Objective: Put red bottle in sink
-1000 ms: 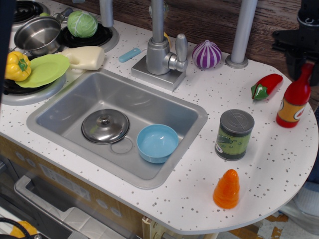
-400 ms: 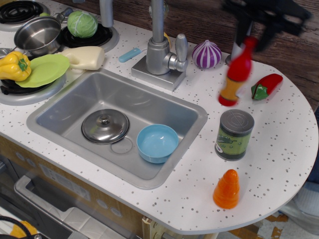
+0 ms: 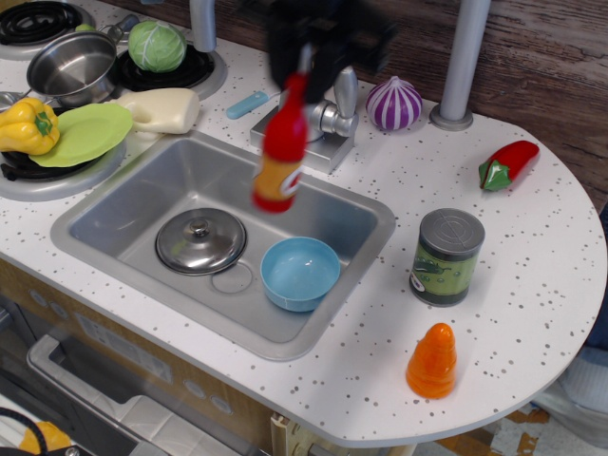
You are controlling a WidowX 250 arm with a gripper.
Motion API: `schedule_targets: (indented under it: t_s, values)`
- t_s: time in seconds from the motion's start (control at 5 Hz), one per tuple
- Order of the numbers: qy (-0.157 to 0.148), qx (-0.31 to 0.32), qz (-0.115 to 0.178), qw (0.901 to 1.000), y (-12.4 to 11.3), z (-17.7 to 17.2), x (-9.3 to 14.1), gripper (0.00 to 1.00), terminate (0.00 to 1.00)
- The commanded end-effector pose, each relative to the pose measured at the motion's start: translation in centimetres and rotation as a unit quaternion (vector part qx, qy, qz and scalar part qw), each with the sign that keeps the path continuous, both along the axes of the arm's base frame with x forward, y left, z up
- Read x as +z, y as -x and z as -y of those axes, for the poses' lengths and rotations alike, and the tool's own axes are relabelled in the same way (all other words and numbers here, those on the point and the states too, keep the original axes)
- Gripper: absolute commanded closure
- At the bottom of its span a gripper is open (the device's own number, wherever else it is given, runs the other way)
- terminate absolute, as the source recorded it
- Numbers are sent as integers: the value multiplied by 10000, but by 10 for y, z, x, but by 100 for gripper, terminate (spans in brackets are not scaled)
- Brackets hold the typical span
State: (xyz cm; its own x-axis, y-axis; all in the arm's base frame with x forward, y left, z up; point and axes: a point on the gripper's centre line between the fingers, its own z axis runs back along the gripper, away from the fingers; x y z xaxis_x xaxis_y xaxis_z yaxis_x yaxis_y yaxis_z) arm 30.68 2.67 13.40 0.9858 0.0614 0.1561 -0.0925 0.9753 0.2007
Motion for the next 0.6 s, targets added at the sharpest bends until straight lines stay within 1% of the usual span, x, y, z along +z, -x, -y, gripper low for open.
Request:
schedule_targets:
  t_s: [0.0, 0.2, 0.4]
  values:
    - [216, -48, 278, 9994, 21, -35, -24, 100, 0]
    - [371, -138, 379, 9985, 24, -45, -60, 100, 0]
    - [316, -205, 463, 9982, 22, -52, -80, 100, 100]
